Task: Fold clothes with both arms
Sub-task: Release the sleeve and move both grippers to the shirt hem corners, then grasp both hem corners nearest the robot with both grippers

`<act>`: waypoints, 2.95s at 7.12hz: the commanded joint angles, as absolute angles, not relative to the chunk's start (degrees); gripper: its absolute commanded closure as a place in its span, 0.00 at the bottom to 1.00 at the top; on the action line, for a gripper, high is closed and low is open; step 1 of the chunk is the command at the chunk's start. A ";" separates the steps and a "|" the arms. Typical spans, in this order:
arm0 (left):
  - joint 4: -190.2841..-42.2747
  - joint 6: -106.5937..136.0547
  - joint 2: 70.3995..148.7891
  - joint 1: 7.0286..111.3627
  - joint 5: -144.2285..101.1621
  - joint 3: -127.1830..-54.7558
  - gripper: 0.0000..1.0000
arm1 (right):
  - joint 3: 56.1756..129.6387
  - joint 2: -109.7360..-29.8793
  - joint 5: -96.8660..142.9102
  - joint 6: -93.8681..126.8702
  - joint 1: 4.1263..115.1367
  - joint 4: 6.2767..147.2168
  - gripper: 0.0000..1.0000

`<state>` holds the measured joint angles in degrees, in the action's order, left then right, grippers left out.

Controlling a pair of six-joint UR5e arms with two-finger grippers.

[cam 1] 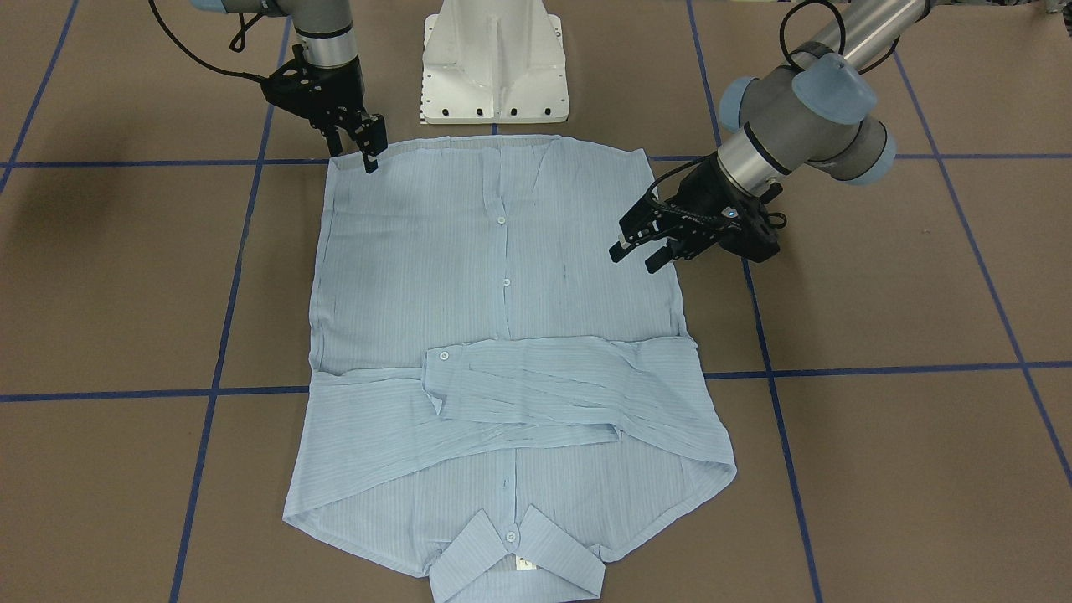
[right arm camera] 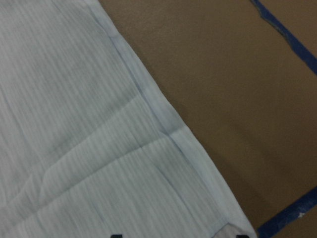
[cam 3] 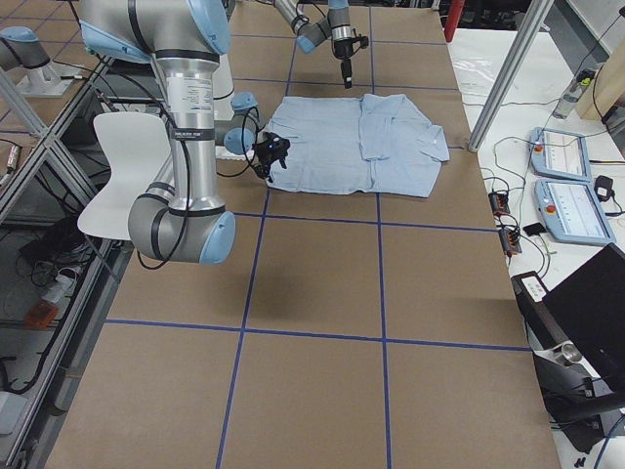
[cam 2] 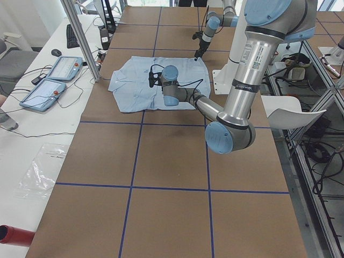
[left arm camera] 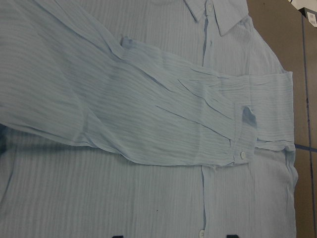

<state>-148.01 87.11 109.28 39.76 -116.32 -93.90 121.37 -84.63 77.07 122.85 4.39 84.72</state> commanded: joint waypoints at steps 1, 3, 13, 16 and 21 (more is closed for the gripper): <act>-148.01 87.10 109.25 39.55 -116.10 -93.78 0.23 | 121.64 -85.78 76.90 122.78 4.31 86.64 0.22; -148.10 87.10 109.16 39.46 -116.02 -93.69 0.22 | 121.29 -85.78 76.90 122.78 3.96 87.63 0.22; -147.13 86.92 100.21 35.34 -110.04 -95.53 0.28 | 123.31 -84.82 77.78 122.96 3.52 87.54 1.00; -137.01 87.19 88.71 28.42 -105.07 -111.38 0.27 | 123.13 -84.73 77.87 122.87 3.52 87.45 1.00; -119.91 102.22 92.18 14.33 -96.86 -116.28 0.28 | 122.87 -84.46 77.87 122.96 3.25 87.19 1.00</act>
